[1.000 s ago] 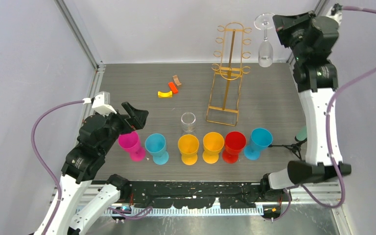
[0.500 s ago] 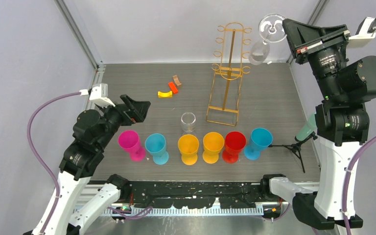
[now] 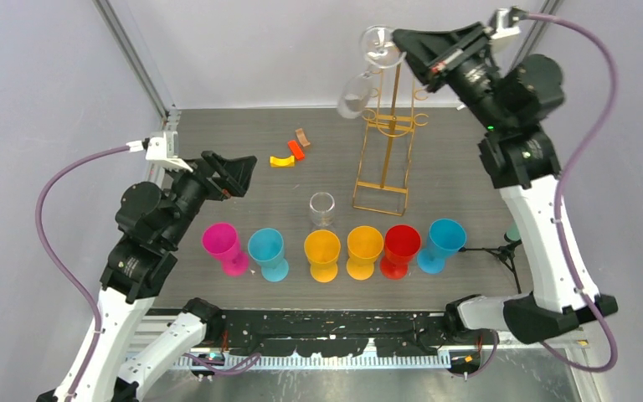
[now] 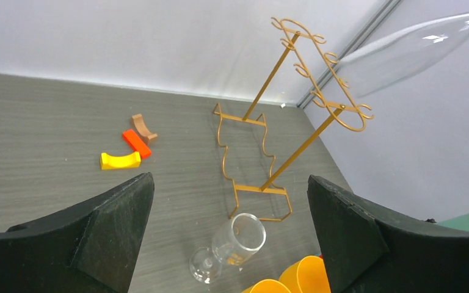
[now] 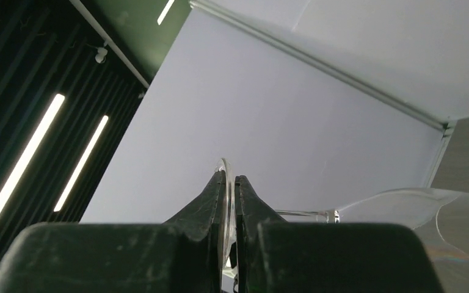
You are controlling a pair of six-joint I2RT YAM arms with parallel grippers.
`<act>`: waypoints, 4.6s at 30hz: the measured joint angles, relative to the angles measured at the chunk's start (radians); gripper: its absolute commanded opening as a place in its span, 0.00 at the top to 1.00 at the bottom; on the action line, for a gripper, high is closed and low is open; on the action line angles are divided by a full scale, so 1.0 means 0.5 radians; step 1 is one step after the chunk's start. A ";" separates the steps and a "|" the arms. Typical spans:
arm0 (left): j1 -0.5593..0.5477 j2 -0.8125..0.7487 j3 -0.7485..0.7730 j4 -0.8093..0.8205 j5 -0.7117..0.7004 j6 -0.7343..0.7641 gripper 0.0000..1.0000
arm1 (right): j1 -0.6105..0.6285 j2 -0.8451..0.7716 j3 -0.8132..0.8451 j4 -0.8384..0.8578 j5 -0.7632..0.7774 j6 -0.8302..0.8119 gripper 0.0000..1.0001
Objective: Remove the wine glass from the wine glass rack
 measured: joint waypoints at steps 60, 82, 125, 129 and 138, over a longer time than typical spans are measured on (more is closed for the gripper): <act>-0.003 0.502 -0.079 1.050 0.915 0.803 1.00 | 0.867 0.649 -0.164 0.249 -0.266 0.268 0.64; -0.008 0.156 -0.103 0.878 -0.805 0.064 1.00 | 1.053 0.224 -0.873 0.424 0.128 -0.279 0.23; 0.002 -0.159 -0.314 0.555 -1.144 -1.482 0.67 | 1.334 0.439 -1.054 1.298 0.008 0.016 1.00; 0.000 -0.220 -0.347 0.498 -1.133 -1.453 0.49 | 1.339 0.440 -1.041 1.242 0.045 -0.050 1.00; 0.000 -0.284 -0.340 0.255 -1.029 -1.292 0.01 | 1.341 0.462 -0.855 0.900 0.246 -0.400 1.00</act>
